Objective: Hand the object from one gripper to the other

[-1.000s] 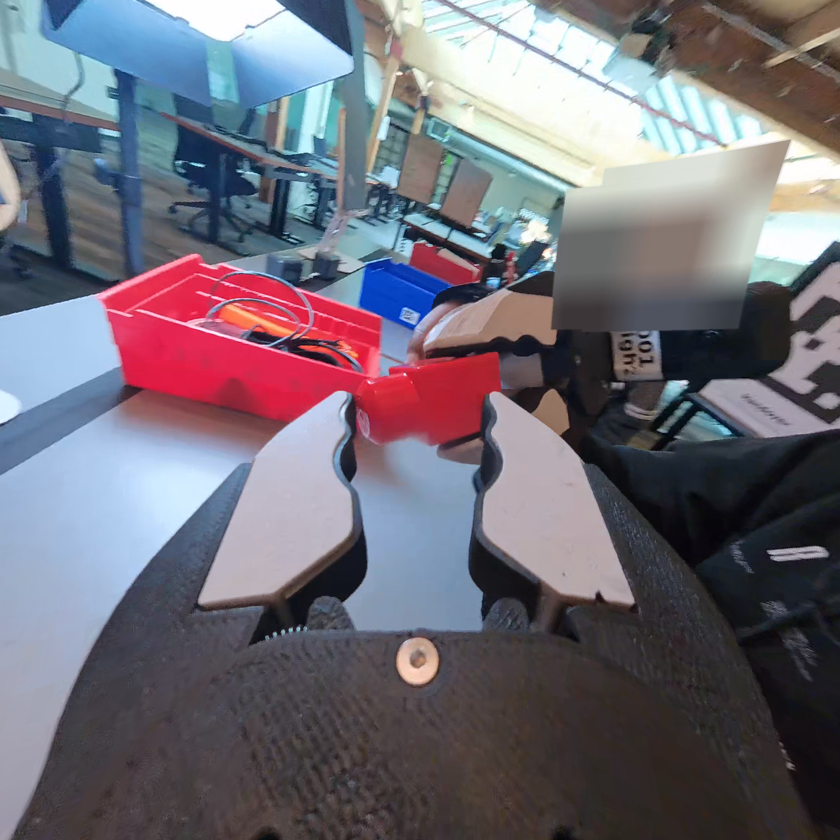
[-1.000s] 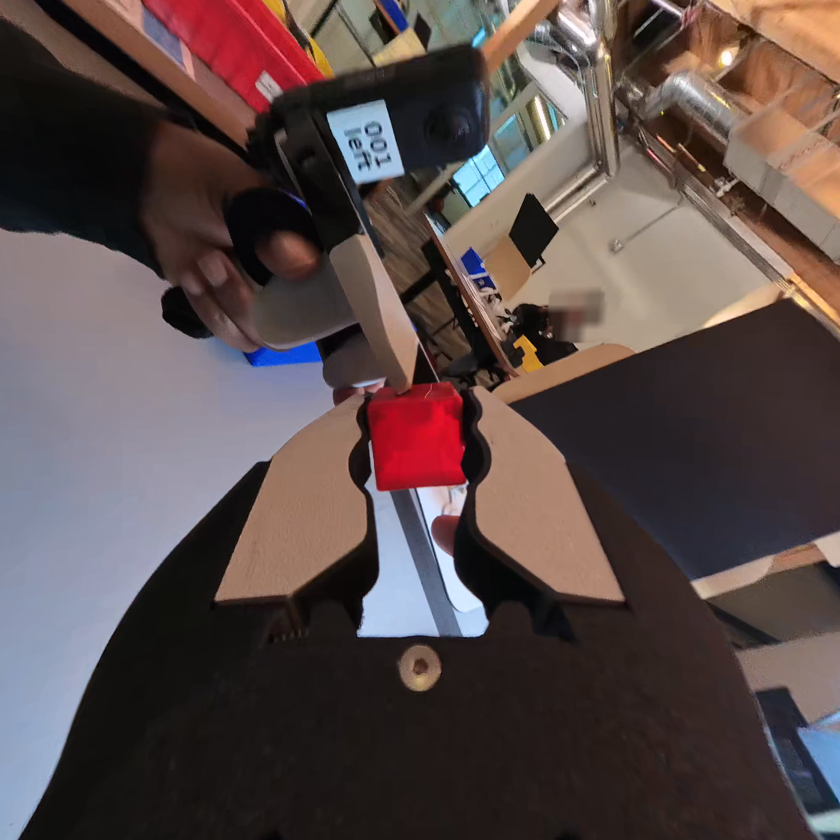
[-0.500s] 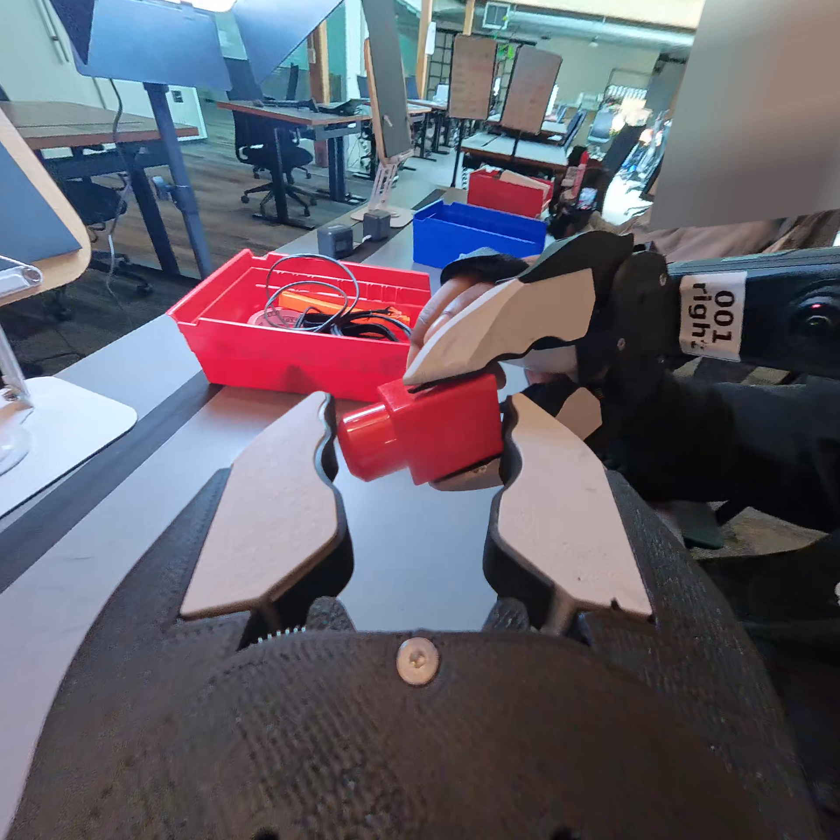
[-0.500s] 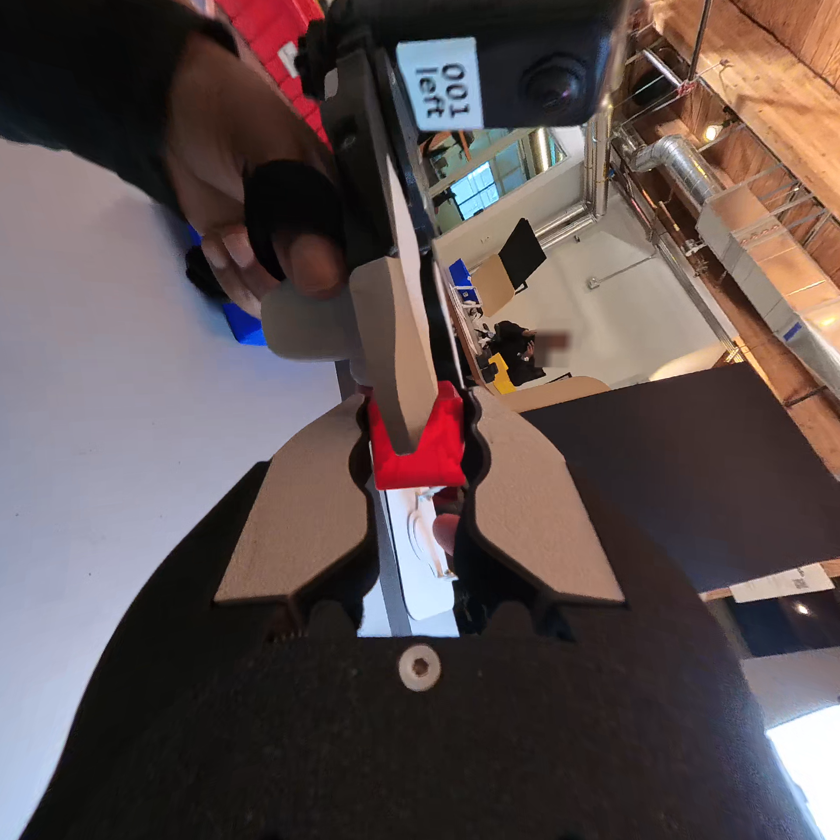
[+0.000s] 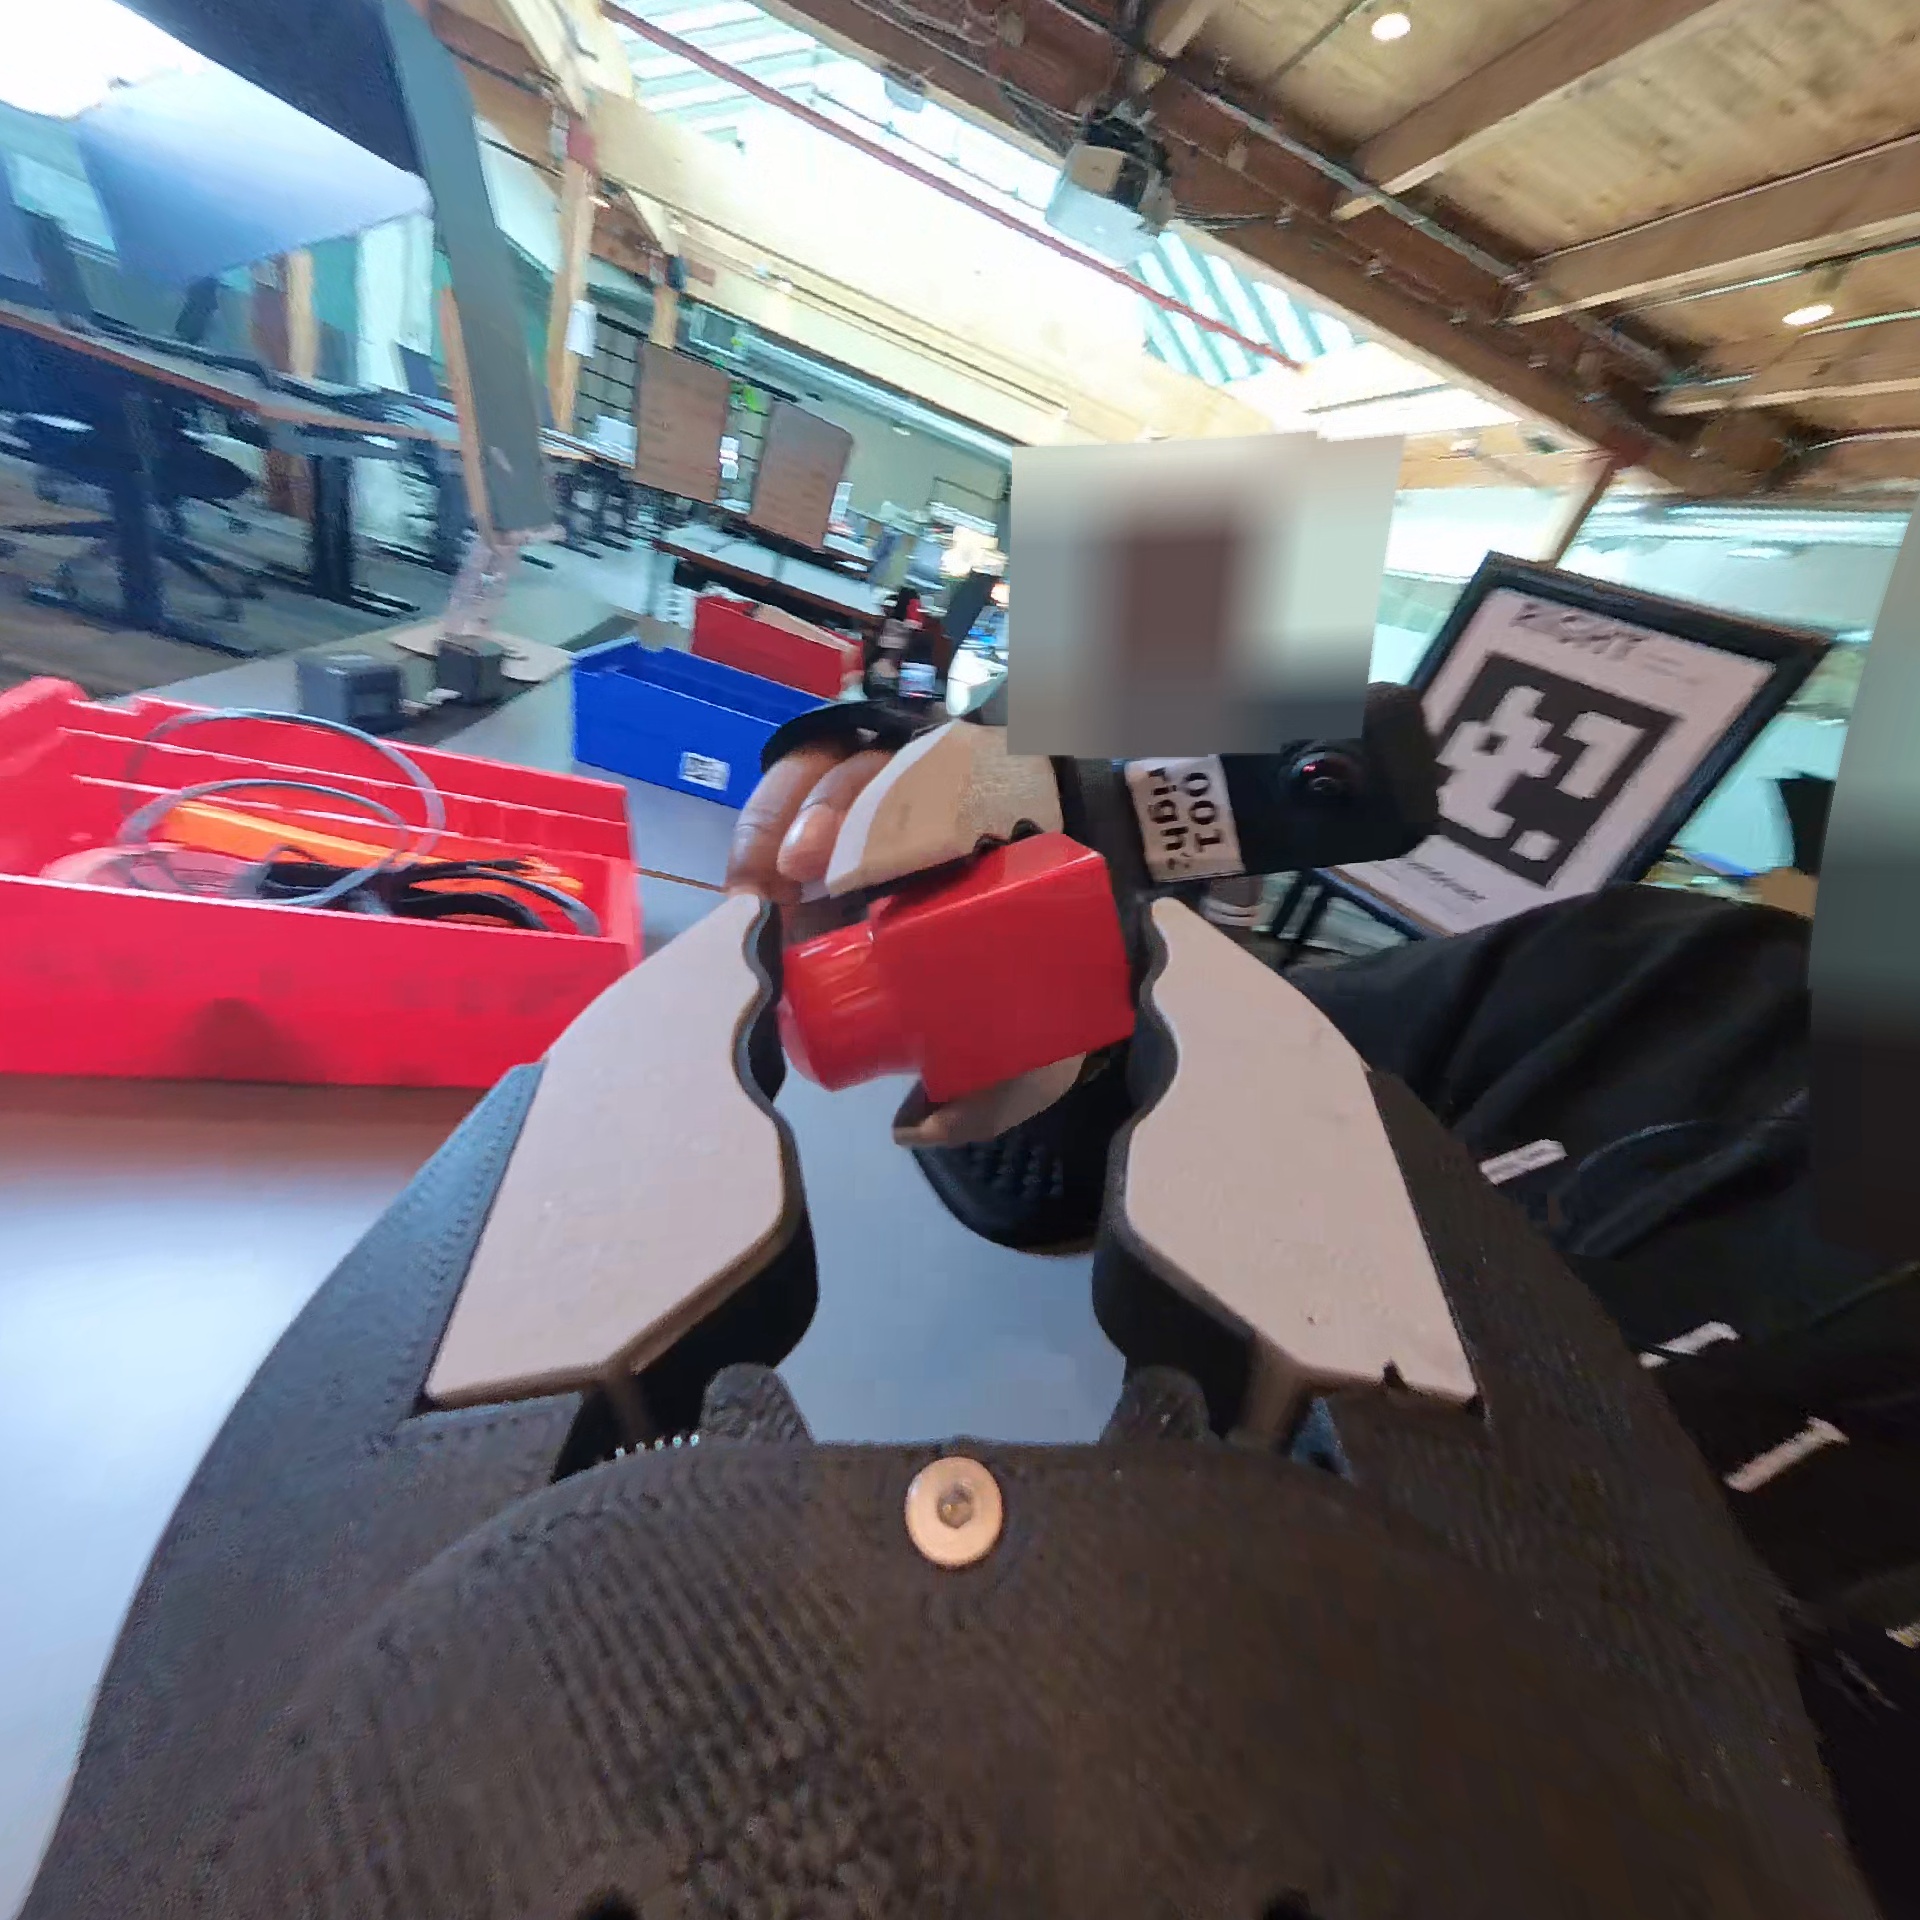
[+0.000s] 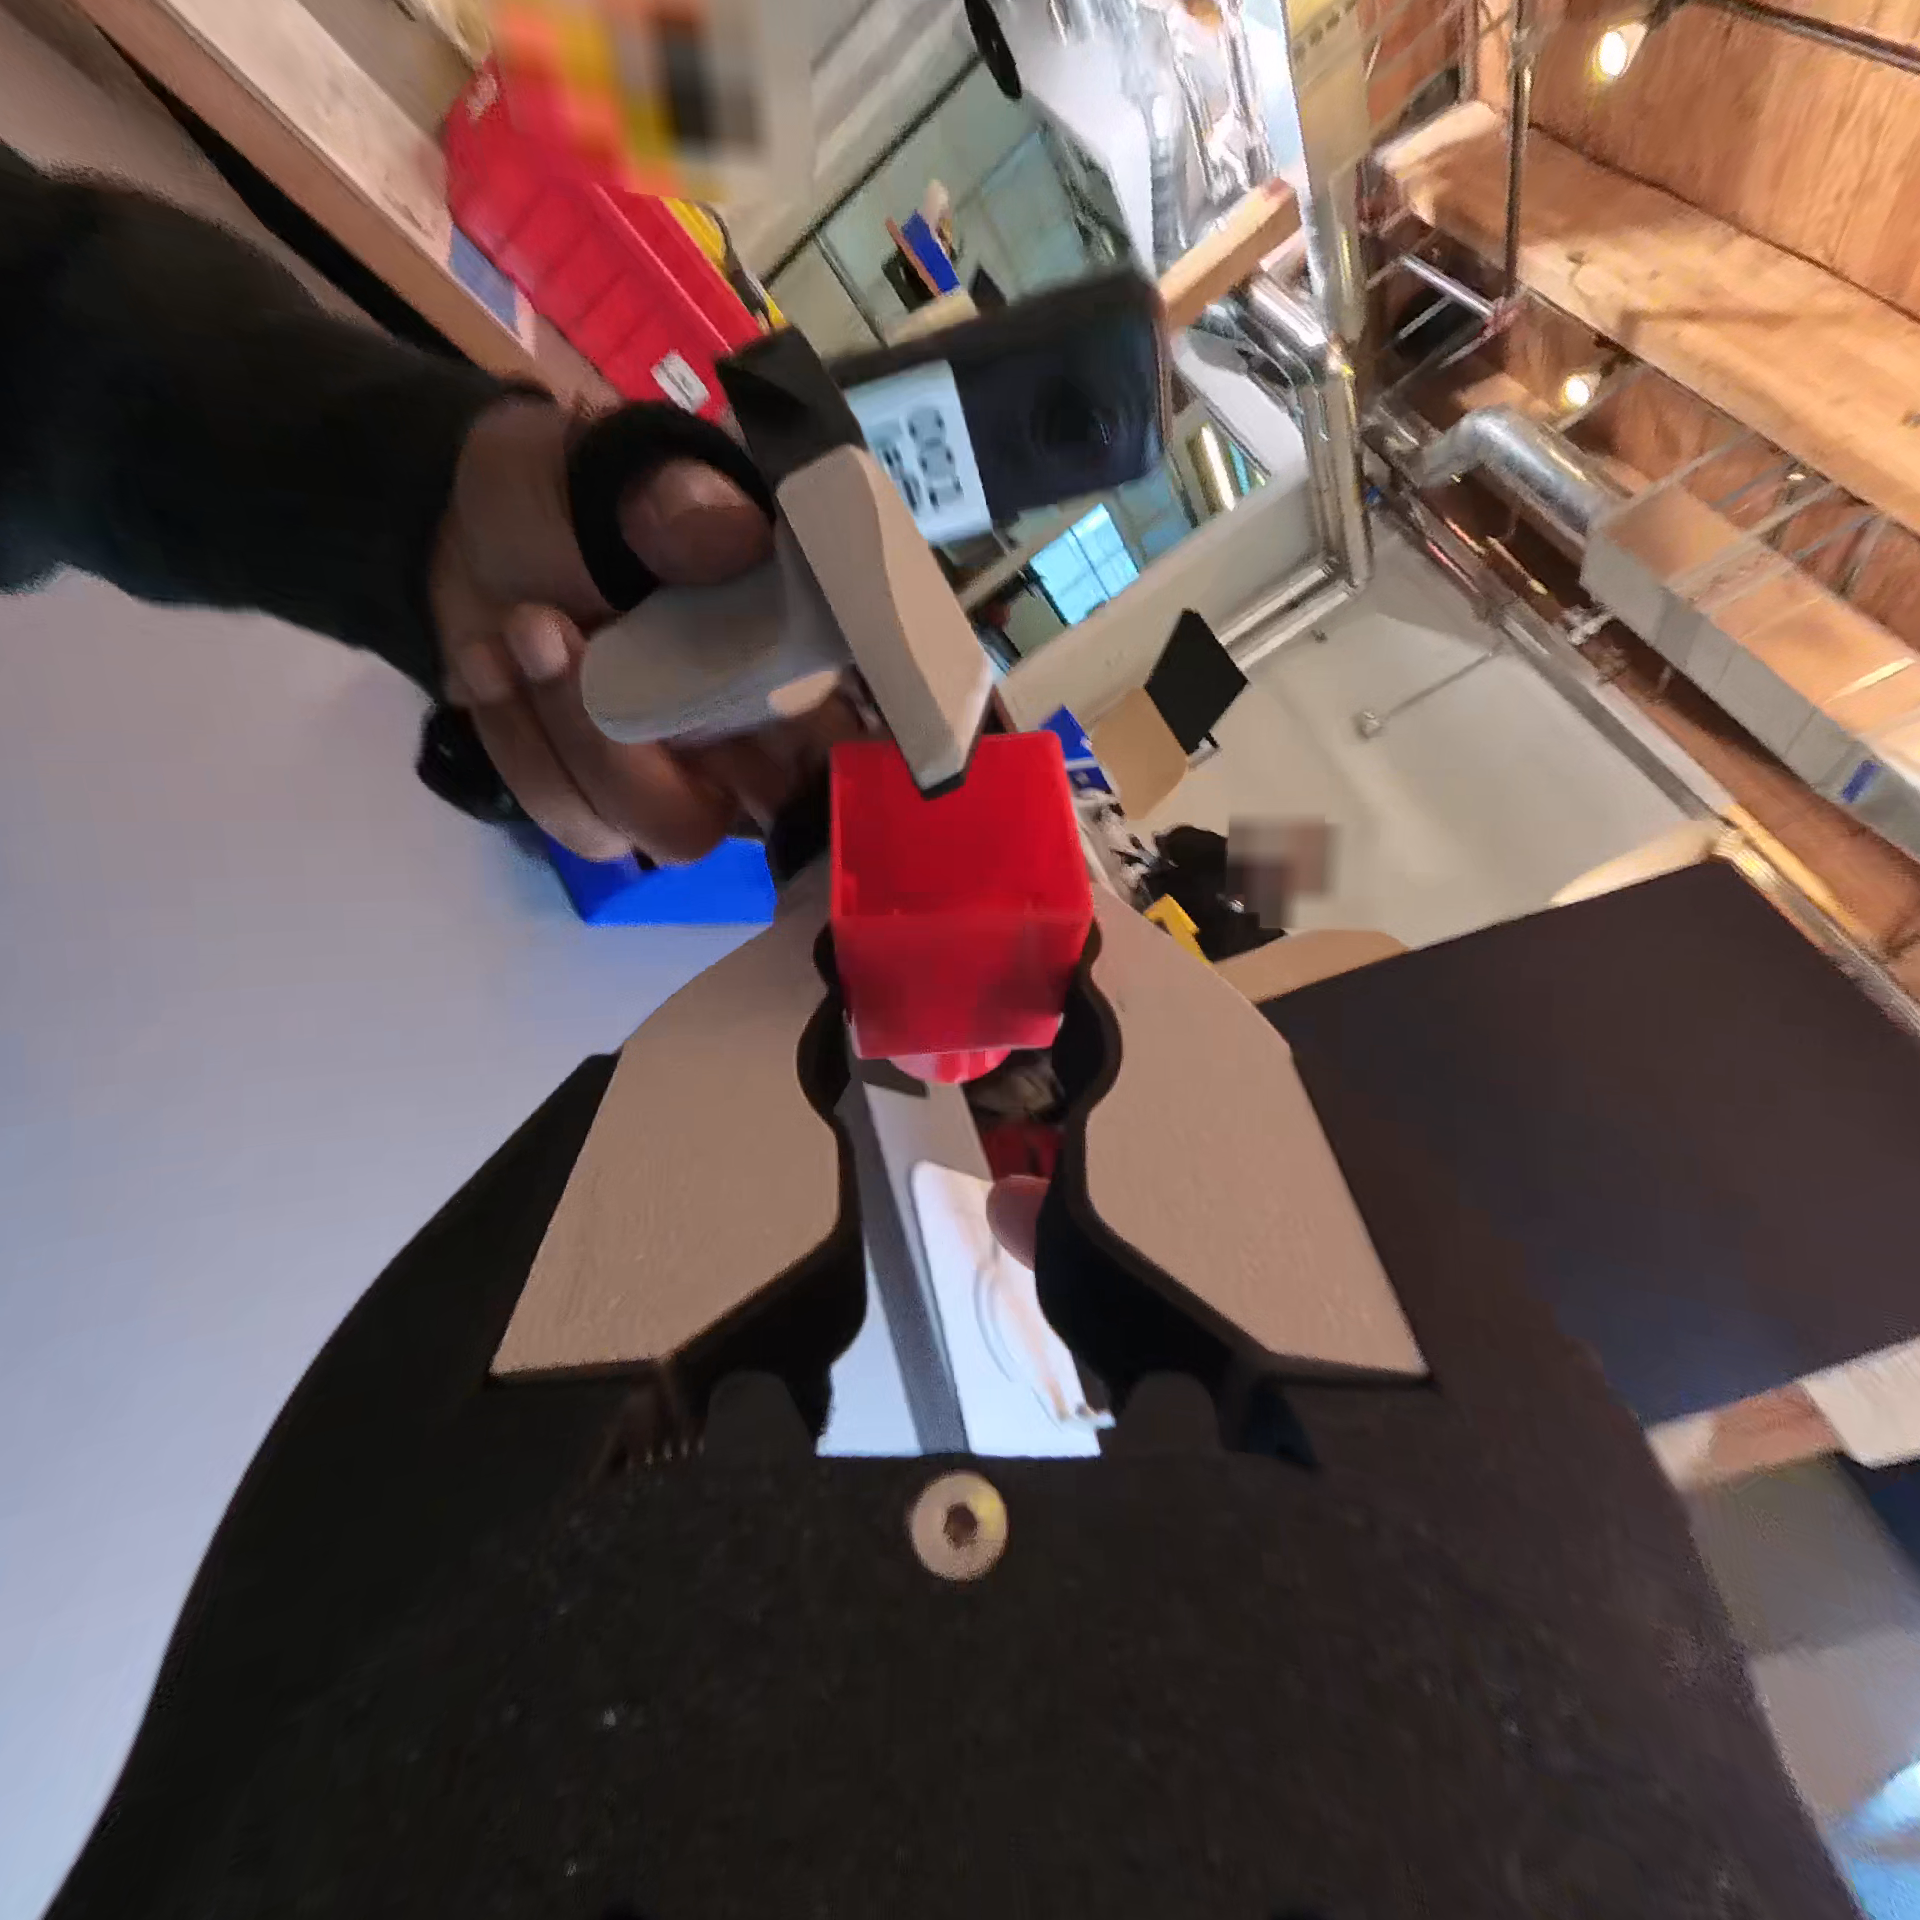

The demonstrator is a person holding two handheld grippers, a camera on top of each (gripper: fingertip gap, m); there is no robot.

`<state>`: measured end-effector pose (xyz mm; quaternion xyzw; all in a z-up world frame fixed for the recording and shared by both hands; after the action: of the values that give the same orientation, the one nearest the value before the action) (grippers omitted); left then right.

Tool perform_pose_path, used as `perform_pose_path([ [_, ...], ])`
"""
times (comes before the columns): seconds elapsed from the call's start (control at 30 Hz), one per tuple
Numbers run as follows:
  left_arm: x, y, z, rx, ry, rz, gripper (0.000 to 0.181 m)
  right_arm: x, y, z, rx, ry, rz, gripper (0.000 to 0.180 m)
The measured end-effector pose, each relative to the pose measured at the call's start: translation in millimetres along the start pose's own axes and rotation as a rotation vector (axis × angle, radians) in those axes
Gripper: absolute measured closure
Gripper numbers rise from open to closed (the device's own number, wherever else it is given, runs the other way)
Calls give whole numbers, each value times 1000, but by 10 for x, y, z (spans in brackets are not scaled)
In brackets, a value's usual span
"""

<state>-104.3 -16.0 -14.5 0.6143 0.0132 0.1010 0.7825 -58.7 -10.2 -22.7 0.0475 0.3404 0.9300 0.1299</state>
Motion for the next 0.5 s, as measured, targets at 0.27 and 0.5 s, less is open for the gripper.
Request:
perform_pose_path([
  [0.27, -10, -15, -122, 179, 334, -149, 139, 49, -199, 20, -147, -65, -140, 142],
  [0.5, -58, 54, -170, 376, 493, -157, 177, 13, -121, 87, -172, -132, -91, 143],
])
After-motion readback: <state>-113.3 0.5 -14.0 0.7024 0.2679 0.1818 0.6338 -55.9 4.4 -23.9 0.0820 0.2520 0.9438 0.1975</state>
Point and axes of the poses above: each gripper's, where its closed fingertips meet, x out along the fingers, y out of its top, z = x × y across the jaws, the point moved 4 cm from there along -x, back along the fingers, and after that the axes turned 4 degrees about x, right-handed, at the moved point
